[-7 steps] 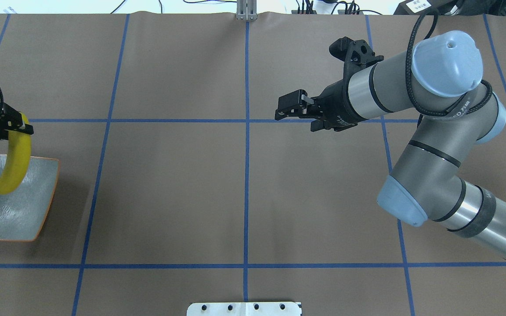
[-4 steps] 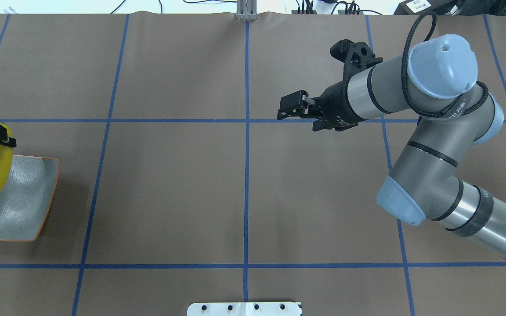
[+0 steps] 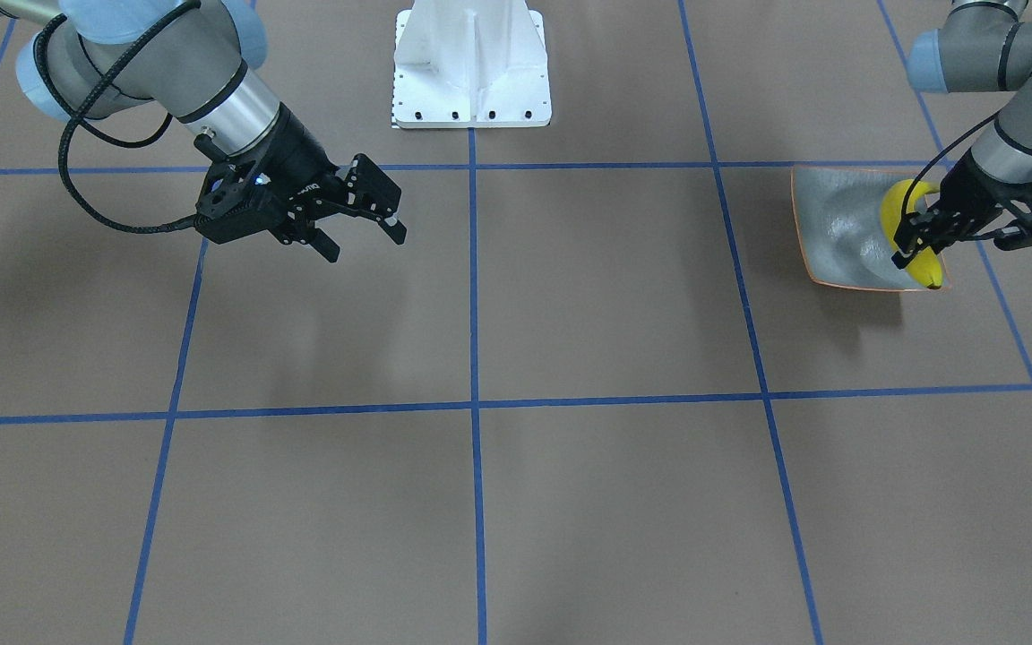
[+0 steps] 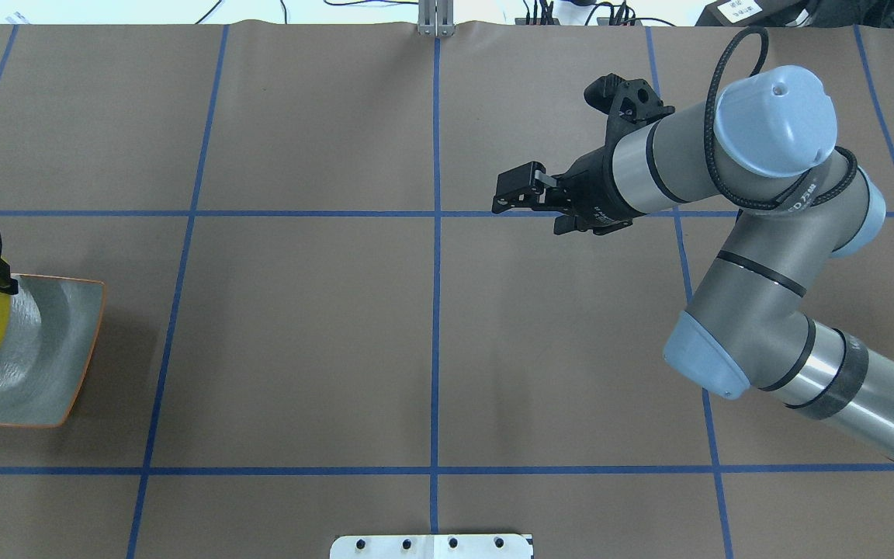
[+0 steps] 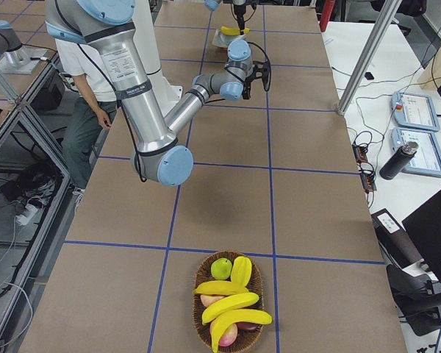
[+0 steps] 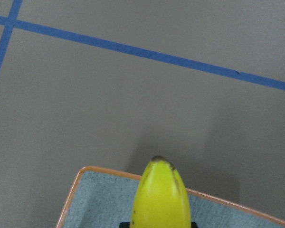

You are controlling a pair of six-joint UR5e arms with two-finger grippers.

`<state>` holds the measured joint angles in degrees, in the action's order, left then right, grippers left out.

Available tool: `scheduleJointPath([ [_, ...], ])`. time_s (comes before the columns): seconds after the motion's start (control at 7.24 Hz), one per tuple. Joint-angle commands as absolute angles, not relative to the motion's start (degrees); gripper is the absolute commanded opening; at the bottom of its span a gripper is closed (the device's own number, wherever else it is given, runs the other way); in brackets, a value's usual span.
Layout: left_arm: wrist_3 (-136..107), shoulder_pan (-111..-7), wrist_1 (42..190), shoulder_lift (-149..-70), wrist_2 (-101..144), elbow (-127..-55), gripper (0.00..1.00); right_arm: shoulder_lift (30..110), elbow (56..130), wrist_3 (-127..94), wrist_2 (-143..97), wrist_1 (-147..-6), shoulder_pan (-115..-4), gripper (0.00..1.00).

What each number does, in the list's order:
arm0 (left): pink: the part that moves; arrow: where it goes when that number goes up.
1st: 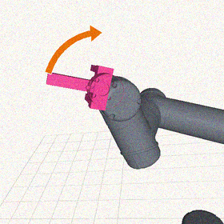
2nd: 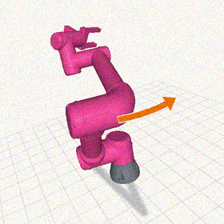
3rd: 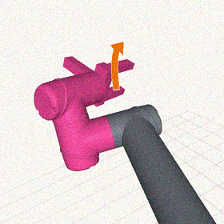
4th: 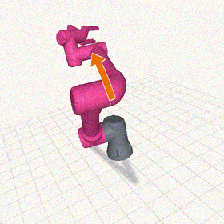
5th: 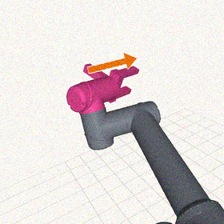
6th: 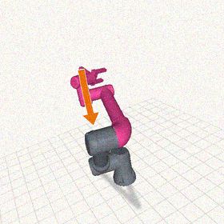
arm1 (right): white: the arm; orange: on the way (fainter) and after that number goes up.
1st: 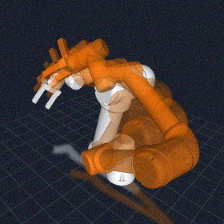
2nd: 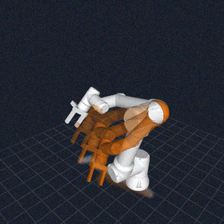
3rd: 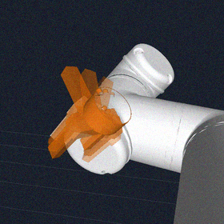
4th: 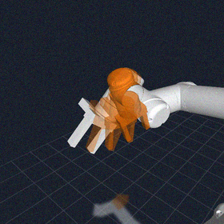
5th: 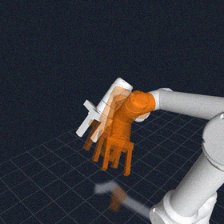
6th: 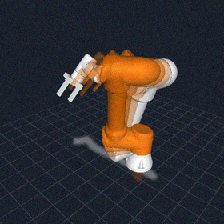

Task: Transfer all bananas from basket to plate

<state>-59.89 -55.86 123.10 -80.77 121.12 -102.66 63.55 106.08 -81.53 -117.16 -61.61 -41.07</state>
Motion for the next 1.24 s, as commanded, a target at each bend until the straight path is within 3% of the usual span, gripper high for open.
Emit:
scheduleJointPath([
  [0.0, -58.2, -55.0, 122.9, -80.2, 120.9, -102.5, 0.0, 63.5, 106.1, -81.8, -117.2, -61.6, -41.0, 1.0],
  [0.28, -56.7, -55.0, 122.8, -80.9, 121.2, -101.5, 0.0, 63.5, 106.2, -82.8, -117.2, -61.6, -41.0, 1.0],
  [0.41, -56.7, -55.0, 122.8, -81.3, 121.2, -100.3, 0.33, 63.5, 106.1, -82.8, -117.2, -61.6, -40.9, 1.0],
  [0.55, -56.6, -54.9, 122.8, -81.3, 121.1, -100.0, 0.88, 63.5, 106.1, -82.8, -117.2, -61.6, -40.9, 1.0],
  [0.69, -56.6, -55.0, 122.9, -81.3, 121.1, -100.1, 1.0, 63.5, 106.1, -82.8, -117.2, -61.5, -40.9, 1.0],
  [1.11, -56.2, -55.1, 123.1, -81.4, 121.7, -101.0, 1.0, 63.5, 106.2, -82.8, -117.2, -61.5, -40.8, 1.0],
])
